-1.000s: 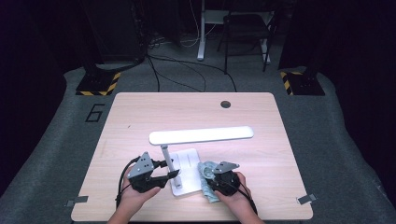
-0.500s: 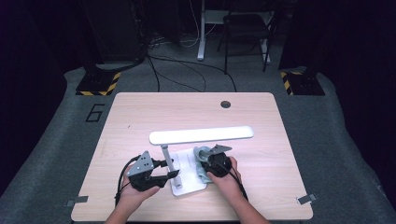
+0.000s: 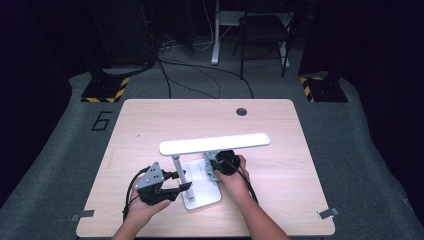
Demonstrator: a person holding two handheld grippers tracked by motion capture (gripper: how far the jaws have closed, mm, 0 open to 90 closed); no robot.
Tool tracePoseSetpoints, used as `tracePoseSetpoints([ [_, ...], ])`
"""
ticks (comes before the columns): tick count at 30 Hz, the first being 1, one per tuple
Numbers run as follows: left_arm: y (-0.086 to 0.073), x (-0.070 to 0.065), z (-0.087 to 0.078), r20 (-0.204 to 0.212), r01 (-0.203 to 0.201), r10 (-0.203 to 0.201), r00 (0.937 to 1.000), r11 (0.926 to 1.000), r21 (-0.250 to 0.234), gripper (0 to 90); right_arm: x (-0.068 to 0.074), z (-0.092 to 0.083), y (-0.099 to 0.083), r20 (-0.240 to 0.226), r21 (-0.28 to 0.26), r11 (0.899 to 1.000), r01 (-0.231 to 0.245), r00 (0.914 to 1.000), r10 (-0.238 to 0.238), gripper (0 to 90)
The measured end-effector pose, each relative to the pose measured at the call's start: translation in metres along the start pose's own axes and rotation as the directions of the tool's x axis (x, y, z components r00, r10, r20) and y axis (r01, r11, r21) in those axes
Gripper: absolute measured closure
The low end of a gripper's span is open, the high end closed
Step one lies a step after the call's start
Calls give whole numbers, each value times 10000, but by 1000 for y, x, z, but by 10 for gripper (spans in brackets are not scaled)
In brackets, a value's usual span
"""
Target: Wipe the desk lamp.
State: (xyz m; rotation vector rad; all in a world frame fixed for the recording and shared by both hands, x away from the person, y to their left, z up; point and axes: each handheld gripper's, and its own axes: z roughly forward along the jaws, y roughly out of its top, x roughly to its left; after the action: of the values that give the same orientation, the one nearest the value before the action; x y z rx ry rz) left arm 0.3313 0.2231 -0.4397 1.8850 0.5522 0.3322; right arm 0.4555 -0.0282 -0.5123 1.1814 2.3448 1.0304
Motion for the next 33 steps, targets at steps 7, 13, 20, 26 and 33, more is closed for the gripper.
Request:
tracePoseSetpoints([
  [7, 0, -3, 0, -221, 90, -90, 9997, 10000, 27, 531, 5, -7, -6, 74, -26, 9997, 235, 9997, -235, 681],
  [13, 0, -5, 1, -478, 61, -64, 9988, 10000, -66, 532, 11, -28, -23, -284, 269, 9983, 520, 9983, -512, 681],
  [20, 3, -1, 4, -481, 76, -73, 9988, 10000, 54, 532, 15, -63, -46, -705, -548, 9962, 682, 9949, -720, 677],
  [26, 5, 2, 10, -551, 88, -87, 9984, 10000, 12, 531, 26, -86, -52, -1313, -1464, 9876, 570, 9884, -765, 671],
  [33, 2, 3, 9, -495, 139, -146, 9987, 9998, -154, 529, 49, -84, -60, -1847, -1462, 9804, 1323, 9699, -1584, 612],
])
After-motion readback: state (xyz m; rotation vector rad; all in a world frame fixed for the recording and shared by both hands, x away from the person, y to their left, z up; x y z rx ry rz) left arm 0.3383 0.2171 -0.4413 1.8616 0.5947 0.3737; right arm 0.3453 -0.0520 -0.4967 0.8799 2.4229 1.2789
